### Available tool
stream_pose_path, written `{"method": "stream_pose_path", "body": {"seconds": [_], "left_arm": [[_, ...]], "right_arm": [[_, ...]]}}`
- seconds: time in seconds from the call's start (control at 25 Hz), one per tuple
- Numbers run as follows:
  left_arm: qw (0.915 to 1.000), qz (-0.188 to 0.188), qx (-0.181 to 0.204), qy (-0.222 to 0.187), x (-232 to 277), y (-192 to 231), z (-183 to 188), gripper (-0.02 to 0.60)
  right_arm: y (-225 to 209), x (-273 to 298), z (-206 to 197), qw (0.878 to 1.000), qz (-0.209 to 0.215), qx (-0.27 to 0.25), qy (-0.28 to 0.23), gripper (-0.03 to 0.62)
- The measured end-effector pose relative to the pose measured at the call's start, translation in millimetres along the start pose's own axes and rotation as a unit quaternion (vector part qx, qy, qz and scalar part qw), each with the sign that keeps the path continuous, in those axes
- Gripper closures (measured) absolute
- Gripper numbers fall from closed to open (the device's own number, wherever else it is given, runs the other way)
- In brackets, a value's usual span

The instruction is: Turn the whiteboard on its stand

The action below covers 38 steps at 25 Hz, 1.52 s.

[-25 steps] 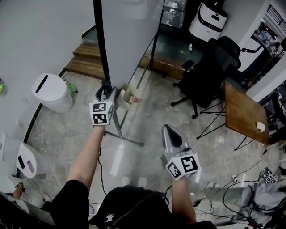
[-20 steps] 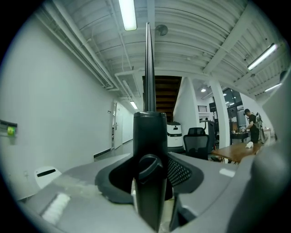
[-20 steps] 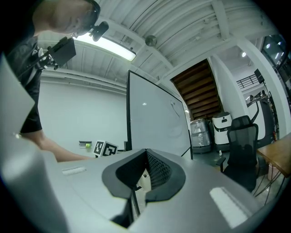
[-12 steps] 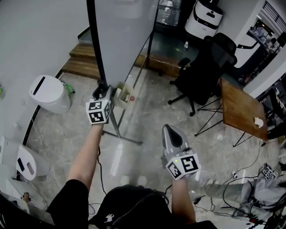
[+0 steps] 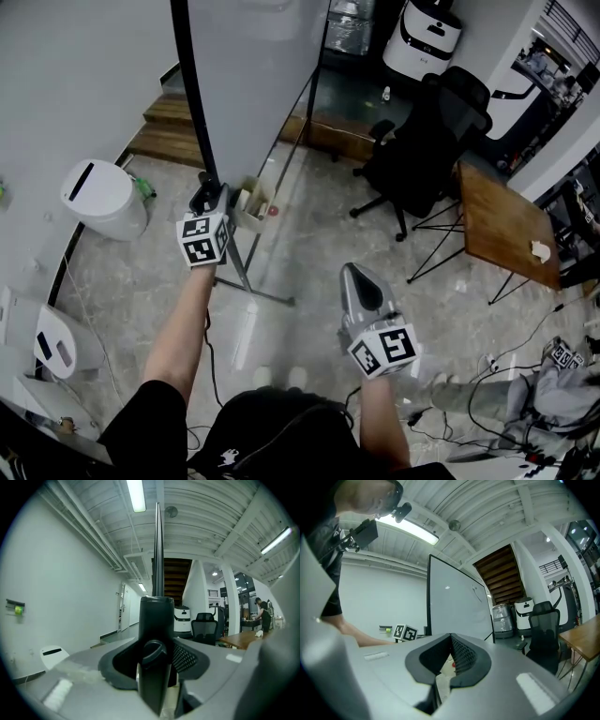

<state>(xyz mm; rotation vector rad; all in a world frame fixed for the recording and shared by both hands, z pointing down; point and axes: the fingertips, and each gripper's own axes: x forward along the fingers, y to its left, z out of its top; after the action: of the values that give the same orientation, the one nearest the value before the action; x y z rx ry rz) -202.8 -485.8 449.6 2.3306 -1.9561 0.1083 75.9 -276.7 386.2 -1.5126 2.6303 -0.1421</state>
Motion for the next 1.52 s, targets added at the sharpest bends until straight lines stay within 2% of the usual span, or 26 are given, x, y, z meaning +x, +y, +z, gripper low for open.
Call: {"method": "stream_pose_path", "body": {"seconds": [0.28, 1.0, 1.24, 1.52], "left_arm": [[1.0, 0.006, -0.005, -0.003, -30.5, -2.1, -5.2, 0.388], [0.9999, 0.011, -0.002, 0.005, -121.3, -15.2, -23.7, 0.388], [0.9999, 0.014, -0.001, 0.009, -149.9, -25.1, -28.6, 0.388], [0.9999, 0.014, 0.009, 0.0, -156.4, -27.0, -30.3, 0.387]], "right_arm": [[0.7, -5.4, 3.4, 1.0, 0.005, -0.002, -0.006, 0.588], [36.0, -21.9, -2.1, 0.999, 0.034, -0.005, -0.018, 0.588], [32.9, -30.4, -0.2, 0.999, 0.034, -0.003, -0.025, 0.588], [35.7, -32.9, -0.6, 0.999, 0.042, 0.0, -0.028, 0.588]]}}
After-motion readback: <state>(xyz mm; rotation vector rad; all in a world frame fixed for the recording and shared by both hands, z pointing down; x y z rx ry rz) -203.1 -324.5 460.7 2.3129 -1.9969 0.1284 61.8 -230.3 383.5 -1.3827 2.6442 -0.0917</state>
